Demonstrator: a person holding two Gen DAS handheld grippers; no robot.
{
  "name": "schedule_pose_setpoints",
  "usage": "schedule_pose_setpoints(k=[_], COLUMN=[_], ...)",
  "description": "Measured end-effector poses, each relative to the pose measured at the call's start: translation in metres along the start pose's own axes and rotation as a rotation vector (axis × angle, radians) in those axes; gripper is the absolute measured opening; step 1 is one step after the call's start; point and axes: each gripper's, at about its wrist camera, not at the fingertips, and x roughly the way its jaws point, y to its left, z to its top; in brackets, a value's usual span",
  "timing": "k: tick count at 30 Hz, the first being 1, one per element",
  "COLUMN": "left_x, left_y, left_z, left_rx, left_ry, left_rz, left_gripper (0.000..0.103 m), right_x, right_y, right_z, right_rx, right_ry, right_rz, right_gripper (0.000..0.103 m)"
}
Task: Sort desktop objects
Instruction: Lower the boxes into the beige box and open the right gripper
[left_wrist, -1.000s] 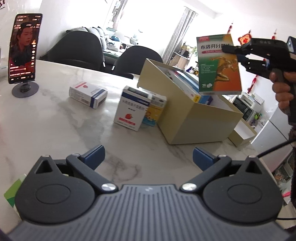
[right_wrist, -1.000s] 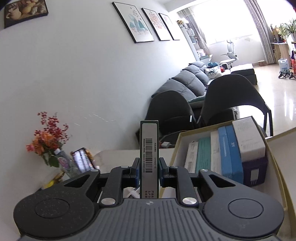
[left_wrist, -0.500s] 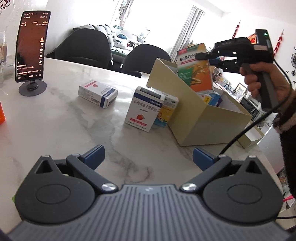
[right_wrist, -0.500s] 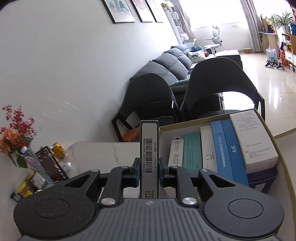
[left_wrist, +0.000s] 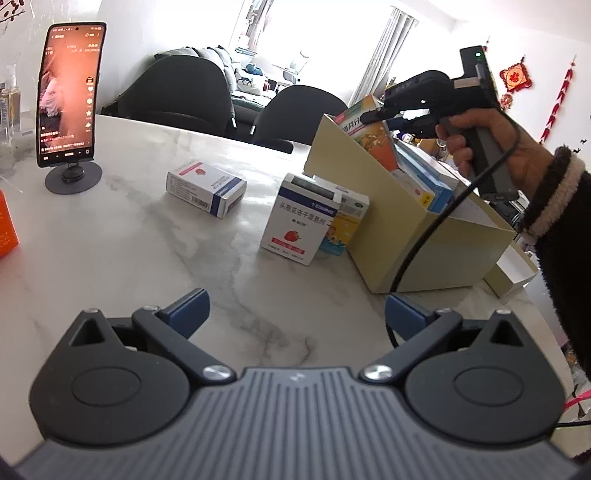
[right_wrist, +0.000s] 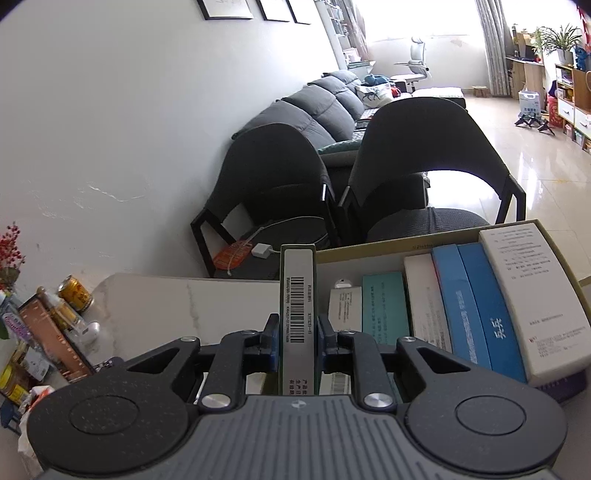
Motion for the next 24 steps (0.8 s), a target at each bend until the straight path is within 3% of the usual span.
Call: schedule_pose_setpoints(k=[8,13,20,24], left_x=[-0.001,-0.003,-0.005,-0.007], left_y=[-0.002,-0.002,0.001,0.003], left_z=[0.003,0.004,0.006,0.006], left_rx=[0.01,0.014,0.011,0.013], left_ry=[-0.001,-0.001,-0.007,-0.011], left_rz=[0.012,0.021,0.032,0.04], left_gripper=[0.103,0.103,0.103,0.103], right_x=[0.03,0.041,0.026,0.011], right_y=[-0.003,-0.009,-0.01,-0.011], right_z=[0.008,0.008,0.004,-0.001], right_rx=[0.038,0.082,0.054,0.031], right_ry=[0.021,0.03,0.029,0.018], right_rz=[-0.016,0.035,0.058,0.056], right_gripper=[0.025,0.033,0.036,0.043])
